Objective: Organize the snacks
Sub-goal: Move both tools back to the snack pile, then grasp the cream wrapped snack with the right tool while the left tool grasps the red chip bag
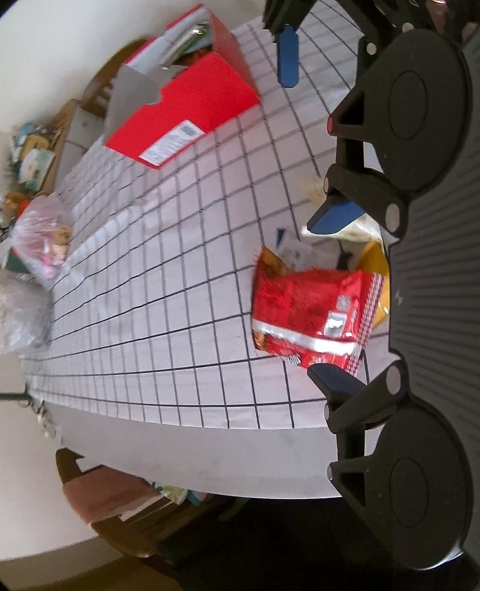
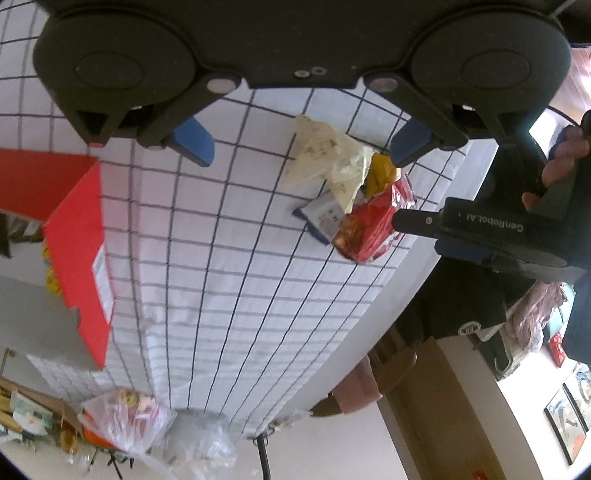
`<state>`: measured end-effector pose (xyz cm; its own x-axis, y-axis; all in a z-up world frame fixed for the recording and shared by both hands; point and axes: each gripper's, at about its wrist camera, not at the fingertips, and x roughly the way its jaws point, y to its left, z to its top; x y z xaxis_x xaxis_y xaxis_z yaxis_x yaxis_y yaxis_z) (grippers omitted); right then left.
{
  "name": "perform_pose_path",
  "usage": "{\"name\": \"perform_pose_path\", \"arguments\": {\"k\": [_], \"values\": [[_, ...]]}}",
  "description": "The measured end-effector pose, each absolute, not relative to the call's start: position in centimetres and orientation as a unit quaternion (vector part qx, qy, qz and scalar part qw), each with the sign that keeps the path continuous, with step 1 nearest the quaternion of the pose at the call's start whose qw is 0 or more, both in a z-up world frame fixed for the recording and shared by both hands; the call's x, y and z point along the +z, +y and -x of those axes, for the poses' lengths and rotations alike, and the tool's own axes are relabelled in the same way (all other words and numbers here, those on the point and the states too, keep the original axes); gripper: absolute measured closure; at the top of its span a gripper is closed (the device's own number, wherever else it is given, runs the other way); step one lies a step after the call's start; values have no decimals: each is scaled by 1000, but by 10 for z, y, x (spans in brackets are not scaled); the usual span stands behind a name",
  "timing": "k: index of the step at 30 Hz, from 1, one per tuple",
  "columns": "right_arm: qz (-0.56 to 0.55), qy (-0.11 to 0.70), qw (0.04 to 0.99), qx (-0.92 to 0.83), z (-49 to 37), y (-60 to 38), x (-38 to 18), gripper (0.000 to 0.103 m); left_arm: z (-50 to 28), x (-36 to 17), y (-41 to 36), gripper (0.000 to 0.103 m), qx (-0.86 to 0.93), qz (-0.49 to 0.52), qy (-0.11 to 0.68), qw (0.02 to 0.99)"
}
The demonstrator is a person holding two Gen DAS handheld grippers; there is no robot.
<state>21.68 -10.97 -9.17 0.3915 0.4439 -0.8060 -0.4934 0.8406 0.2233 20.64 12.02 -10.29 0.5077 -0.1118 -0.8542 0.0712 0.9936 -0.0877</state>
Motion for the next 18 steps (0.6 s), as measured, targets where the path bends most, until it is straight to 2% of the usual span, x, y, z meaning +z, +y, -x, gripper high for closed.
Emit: {"name": "perform_pose_path", "arguments": {"k": [15, 18], "values": [[22, 515, 814, 267, -235, -71, -131, 1, -248, -148, 142, 26, -112, 18, 554, 825], [19, 522, 811, 263, -240, -67, -137, 1, -254, -151, 143, 22, -114, 22, 556, 823]]}}
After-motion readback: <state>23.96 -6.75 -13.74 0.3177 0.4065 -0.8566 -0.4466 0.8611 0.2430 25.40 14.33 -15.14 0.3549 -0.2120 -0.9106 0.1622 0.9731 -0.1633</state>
